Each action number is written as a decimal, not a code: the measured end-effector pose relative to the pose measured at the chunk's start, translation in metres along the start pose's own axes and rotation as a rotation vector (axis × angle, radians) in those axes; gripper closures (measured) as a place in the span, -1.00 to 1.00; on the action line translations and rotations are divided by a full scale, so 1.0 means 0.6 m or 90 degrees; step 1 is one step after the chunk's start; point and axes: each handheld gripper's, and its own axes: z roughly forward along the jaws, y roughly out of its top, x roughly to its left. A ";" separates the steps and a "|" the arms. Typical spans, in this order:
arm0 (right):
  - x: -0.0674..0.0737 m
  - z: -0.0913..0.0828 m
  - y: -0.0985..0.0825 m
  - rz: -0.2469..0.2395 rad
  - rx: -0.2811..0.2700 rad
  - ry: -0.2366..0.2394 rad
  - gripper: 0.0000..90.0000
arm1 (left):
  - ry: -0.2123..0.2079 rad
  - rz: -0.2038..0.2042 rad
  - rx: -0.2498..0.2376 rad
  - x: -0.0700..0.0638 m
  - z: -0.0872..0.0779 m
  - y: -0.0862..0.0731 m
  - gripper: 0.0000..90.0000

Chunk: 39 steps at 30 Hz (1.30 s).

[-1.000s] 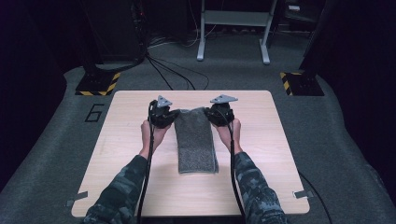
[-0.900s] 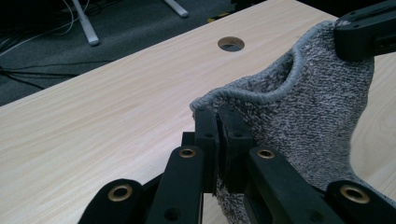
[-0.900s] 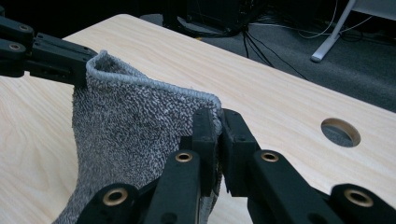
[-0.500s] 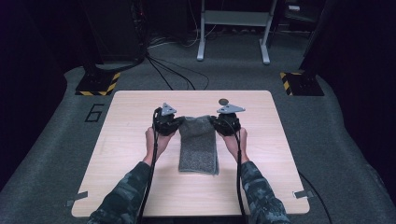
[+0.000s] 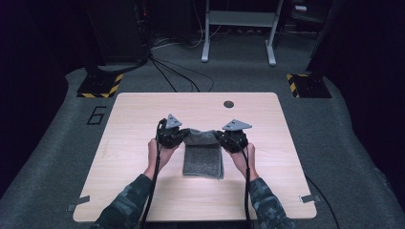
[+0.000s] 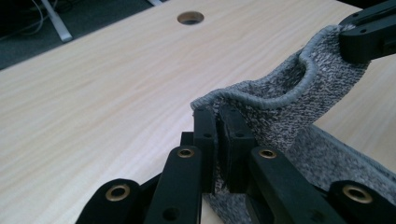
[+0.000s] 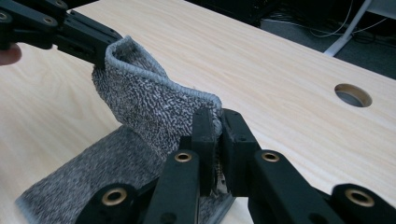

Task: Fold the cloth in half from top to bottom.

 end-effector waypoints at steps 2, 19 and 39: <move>0.003 -0.003 -0.007 -0.002 0.003 0.003 0.88 | -0.005 0.002 0.009 -0.004 0.001 -0.007 0.90; 0.035 -0.025 -0.063 -0.020 0.030 0.018 0.86 | -0.046 0.022 0.055 -0.032 -0.015 -0.048 0.88; 0.024 -0.092 -0.106 0.038 0.050 0.030 -0.01 | -0.093 -0.061 0.088 -0.031 -0.072 -0.092 -0.17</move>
